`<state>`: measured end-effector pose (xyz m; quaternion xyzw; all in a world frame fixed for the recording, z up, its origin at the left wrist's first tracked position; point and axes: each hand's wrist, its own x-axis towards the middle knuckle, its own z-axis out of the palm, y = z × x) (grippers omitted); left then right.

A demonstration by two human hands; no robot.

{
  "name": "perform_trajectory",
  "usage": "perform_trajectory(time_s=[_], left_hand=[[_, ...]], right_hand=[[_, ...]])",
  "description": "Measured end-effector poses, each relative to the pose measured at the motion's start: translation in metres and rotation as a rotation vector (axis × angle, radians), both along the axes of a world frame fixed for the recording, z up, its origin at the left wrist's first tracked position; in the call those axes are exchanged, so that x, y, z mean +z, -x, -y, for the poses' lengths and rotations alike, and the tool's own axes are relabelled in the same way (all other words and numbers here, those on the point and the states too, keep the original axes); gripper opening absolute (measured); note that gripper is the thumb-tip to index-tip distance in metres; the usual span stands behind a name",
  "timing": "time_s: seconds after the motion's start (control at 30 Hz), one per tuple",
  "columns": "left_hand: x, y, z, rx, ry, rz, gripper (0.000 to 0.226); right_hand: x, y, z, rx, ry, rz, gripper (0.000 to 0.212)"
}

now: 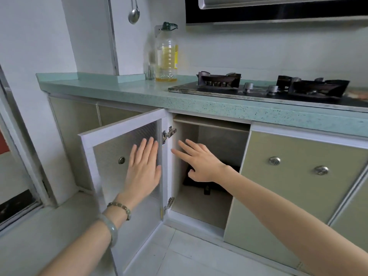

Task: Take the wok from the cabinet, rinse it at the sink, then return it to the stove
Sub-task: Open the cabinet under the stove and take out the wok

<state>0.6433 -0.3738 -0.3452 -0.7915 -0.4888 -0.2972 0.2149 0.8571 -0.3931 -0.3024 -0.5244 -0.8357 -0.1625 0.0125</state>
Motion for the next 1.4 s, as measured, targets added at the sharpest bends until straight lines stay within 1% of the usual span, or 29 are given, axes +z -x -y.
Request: perform_trajectory(time_s=[0.13, 0.27, 0.4, 0.53, 0.6, 0.67, 0.73, 0.77, 0.83, 0.87, 0.9, 0.97, 1.0, 1.1, 1.13, 1.2, 1.27, 1.4], left_hand=[[-0.039, -0.078, -0.018, -0.133, 0.089, -0.048, 0.072], [-0.067, -0.143, -0.039, -0.258, 0.183, -0.144, 0.076], [-0.080, -0.189, -0.056, -0.380, 0.212, -0.202, 0.081], [-0.084, -0.228, -0.069, -0.463, 0.239, -0.222, 0.083], [-0.080, -0.246, -0.073, -0.504, 0.312, -0.230, 0.083], [-0.073, -0.261, -0.075, -0.530, 0.458, -0.191, 0.087], [-0.070, -0.272, -0.074, -0.582, 0.690, -0.074, 0.093], [-0.071, -0.276, -0.072, -0.612, 0.866, 0.018, 0.097], [-0.075, -0.280, -0.065, -0.662, 1.241, 0.268, 0.103], [-0.075, -0.280, -0.061, -0.683, 1.368, 0.383, 0.105], [-0.075, -0.280, -0.059, -0.703, 1.428, 0.475, 0.107], [-0.074, -0.280, -0.056, -0.707, 1.471, 0.561, 0.111], [-0.074, -0.279, -0.053, -0.709, 1.469, 0.569, 0.105], [-0.075, -0.269, -0.036, -0.736, 1.388, 0.510, 0.061], [-0.078, -0.265, -0.030, -0.741, 1.329, 0.494, 0.050], [-0.085, -0.257, -0.014, -0.783, 1.234, 0.499, 0.035], [-0.087, -0.248, 0.007, -0.827, 1.178, 0.466, 0.026], [-0.083, -0.234, 0.054, -0.919, 1.151, 0.363, 0.015]], right_hand=[[0.000, -0.053, 0.002, -0.103, -0.051, 0.109, 0.079], [0.003, -0.100, 0.000, -0.257, -0.019, 0.319, 0.077], [0.004, -0.134, -0.008, -0.386, -0.013, 0.502, 0.073], [0.003, -0.150, -0.014, -0.471, -0.032, 0.760, 0.068], [0.005, -0.154, -0.014, -0.509, -0.039, 0.864, 0.065], [0.005, -0.157, -0.013, -0.533, -0.032, 0.937, 0.064], [0.000, -0.157, -0.013, -0.567, -0.028, 0.968, 0.068], [-0.003, -0.155, -0.013, -0.587, -0.024, 0.969, 0.070], [-0.008, -0.150, -0.013, -0.605, -0.026, 0.951, 0.070], [-0.008, -0.148, -0.013, -0.598, -0.034, 0.942, 0.066], [-0.007, -0.145, -0.011, -0.581, -0.043, 0.935, 0.061], [-0.003, -0.139, -0.004, -0.537, -0.049, 0.919, 0.051], [-0.001, -0.135, 0.001, -0.516, -0.050, 0.914, 0.049], [0.002, -0.124, 0.022, -0.469, -0.068, 0.928, 0.047], [0.001, -0.122, 0.032, -0.447, -0.087, 0.945, 0.044], [-0.002, -0.122, 0.056, -0.392, -0.124, 0.976, 0.034], [-0.004, -0.122, 0.081, -0.329, -0.149, 0.981, 0.028], [-0.013, -0.125, 0.129, -0.253, -0.200, 0.922, 0.031]])
